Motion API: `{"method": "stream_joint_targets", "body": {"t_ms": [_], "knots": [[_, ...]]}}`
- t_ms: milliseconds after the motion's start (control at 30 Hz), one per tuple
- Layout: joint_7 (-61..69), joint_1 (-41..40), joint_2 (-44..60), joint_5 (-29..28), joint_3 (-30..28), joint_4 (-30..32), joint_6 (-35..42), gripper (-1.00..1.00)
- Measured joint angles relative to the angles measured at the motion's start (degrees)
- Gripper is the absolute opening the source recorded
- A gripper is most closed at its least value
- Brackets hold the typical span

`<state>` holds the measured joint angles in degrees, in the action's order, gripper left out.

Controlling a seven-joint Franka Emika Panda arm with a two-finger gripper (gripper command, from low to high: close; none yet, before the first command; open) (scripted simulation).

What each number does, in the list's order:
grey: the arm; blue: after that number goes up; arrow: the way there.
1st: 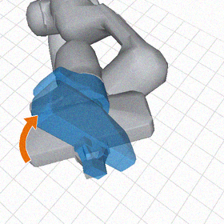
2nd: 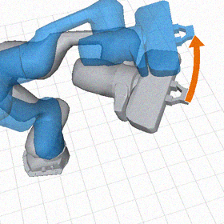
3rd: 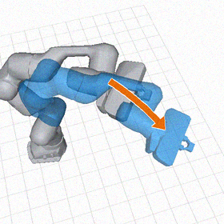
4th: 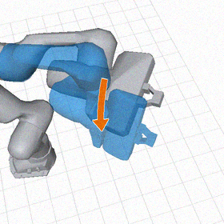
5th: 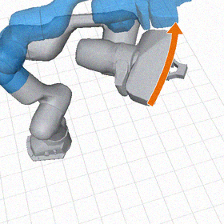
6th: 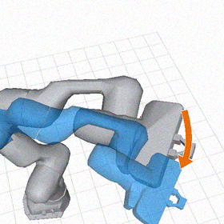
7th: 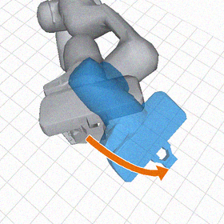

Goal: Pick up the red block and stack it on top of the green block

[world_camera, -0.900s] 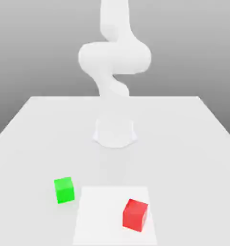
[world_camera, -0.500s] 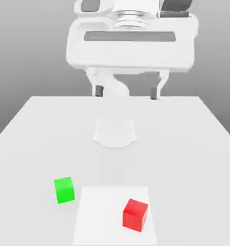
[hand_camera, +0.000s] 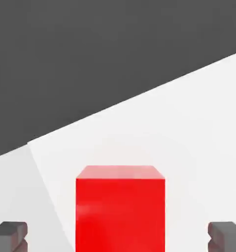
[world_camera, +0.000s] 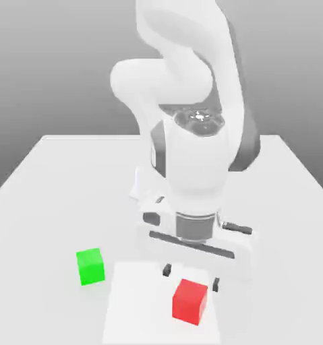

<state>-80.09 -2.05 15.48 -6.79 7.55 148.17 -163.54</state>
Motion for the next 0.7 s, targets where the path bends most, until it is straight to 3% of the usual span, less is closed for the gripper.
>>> {"method": "stream_joint_targets", "body": {"t_ms": [33,67,267,467,700], "knots": [[-0.7,0.7,2.1,-0.9,-0.9,-0.3,-1.7,0.0],[-1.0,1.1,3.2,-1.3,-1.4,-0.5,-2.6,-1.0],[-1.3,1.2,3.7,-1.7,-1.6,-0.5,-3.1,-1.0],[2.2,-0.6,-6.2,3.0,1.3,1.0,5.1,-1.0],[-5.2,-10.2,-16.1,6.3,-3.8,7.4,8.6,-1.0]]}}
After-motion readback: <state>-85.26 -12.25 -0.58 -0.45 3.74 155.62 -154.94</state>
